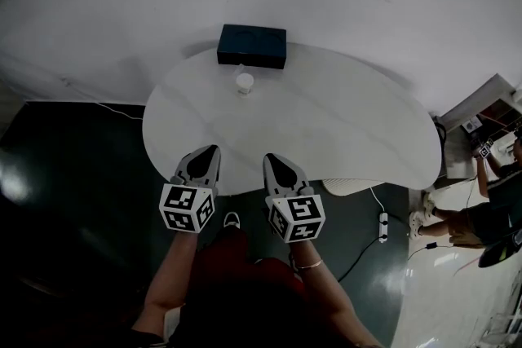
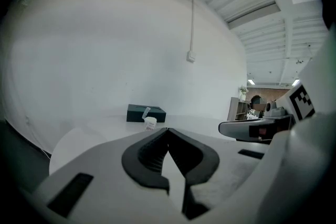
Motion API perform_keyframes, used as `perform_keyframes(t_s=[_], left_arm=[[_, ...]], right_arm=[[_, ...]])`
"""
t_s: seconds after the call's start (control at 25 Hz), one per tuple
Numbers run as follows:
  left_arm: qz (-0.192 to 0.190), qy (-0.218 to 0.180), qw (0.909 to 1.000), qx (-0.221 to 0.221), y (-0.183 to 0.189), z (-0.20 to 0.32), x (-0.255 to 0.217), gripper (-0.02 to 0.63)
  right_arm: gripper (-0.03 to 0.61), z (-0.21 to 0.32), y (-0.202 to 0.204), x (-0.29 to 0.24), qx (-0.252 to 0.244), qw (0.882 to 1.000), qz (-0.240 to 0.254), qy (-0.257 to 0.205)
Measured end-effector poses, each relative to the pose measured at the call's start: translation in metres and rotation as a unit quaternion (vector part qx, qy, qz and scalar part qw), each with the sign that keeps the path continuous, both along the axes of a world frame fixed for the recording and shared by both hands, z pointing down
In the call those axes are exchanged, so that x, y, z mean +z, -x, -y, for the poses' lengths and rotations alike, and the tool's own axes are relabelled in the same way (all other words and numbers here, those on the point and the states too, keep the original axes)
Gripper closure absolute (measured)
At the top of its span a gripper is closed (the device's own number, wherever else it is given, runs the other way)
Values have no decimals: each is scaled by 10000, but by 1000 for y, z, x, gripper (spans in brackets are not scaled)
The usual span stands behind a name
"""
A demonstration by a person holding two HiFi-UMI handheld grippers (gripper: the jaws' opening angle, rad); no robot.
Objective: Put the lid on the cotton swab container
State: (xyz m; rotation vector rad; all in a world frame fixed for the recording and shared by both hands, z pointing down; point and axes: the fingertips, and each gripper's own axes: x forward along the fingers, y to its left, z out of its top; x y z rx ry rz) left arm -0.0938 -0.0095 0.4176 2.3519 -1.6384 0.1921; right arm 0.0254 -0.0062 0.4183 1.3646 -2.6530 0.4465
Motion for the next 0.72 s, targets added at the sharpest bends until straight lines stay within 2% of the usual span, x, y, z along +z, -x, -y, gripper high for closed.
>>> perform_keyframes(t_s=[0.72], left_arm=[[-103,129,9993,335,34,84,12,589]], right_arm=[[563,78,46,15,205,9993,-253,189]])
